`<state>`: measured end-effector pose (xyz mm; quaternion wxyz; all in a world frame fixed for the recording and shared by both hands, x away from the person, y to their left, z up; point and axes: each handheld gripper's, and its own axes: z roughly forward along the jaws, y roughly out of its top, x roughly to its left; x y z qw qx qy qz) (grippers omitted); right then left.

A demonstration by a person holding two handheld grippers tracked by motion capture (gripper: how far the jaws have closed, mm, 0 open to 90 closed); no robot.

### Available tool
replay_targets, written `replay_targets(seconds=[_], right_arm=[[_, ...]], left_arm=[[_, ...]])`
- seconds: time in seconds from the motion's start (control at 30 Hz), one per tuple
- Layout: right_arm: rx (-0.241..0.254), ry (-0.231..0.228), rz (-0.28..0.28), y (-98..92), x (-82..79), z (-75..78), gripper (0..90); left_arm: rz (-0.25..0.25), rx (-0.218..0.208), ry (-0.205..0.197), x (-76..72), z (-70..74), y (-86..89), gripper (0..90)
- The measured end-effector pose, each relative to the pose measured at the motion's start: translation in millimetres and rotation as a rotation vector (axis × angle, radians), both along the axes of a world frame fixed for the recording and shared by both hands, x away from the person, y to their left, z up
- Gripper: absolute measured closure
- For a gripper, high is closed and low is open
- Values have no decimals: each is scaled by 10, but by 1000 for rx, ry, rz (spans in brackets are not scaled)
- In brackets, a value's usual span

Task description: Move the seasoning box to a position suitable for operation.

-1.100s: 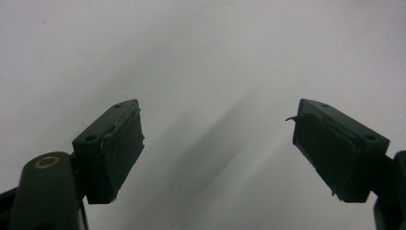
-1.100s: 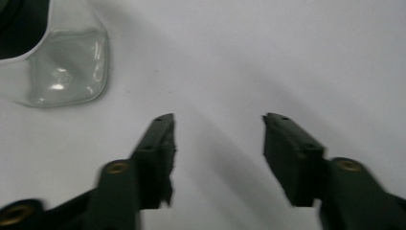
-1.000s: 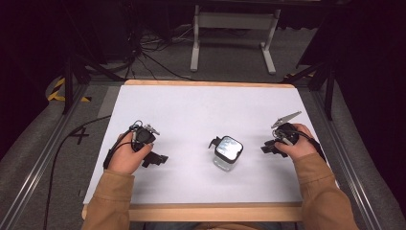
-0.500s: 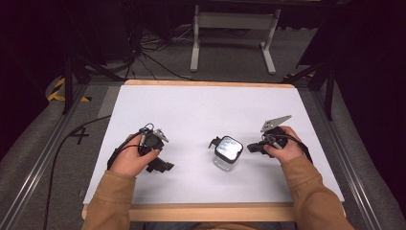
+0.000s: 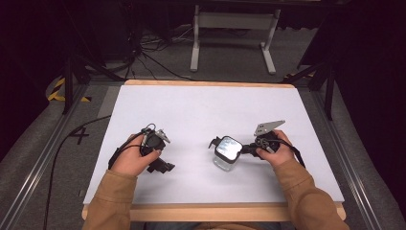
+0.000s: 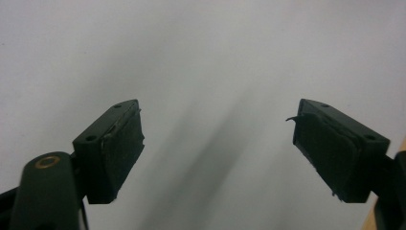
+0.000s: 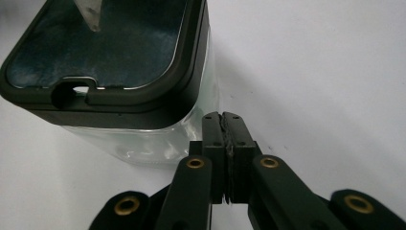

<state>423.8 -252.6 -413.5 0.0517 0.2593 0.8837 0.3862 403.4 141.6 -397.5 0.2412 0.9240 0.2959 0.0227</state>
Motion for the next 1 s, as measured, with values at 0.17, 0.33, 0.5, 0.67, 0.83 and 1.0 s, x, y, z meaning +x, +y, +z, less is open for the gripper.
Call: replay_targets(seconds=[0.17,0.33,0.5,0.67,0.83,1.0], right_arm=[[-11,3,2,3,-8,-6,892],[-27,11,15,22,-27,-2,892],[-60,22,38,59,-65,-19,893],[-76,27,52,87,-121,-21,893],[-95,29,66,124,-178,-47,893],[-107,27,77,157,-234,-47,893]], left_arm=[[68,-25,-39,28,20,31,165],[107,-42,-51,51,23,52,165],[186,-87,-66,101,40,56,167],[196,-95,-88,128,54,26,167],[176,-112,-87,148,96,-6,241],[182,-139,-108,173,129,-36,272]])
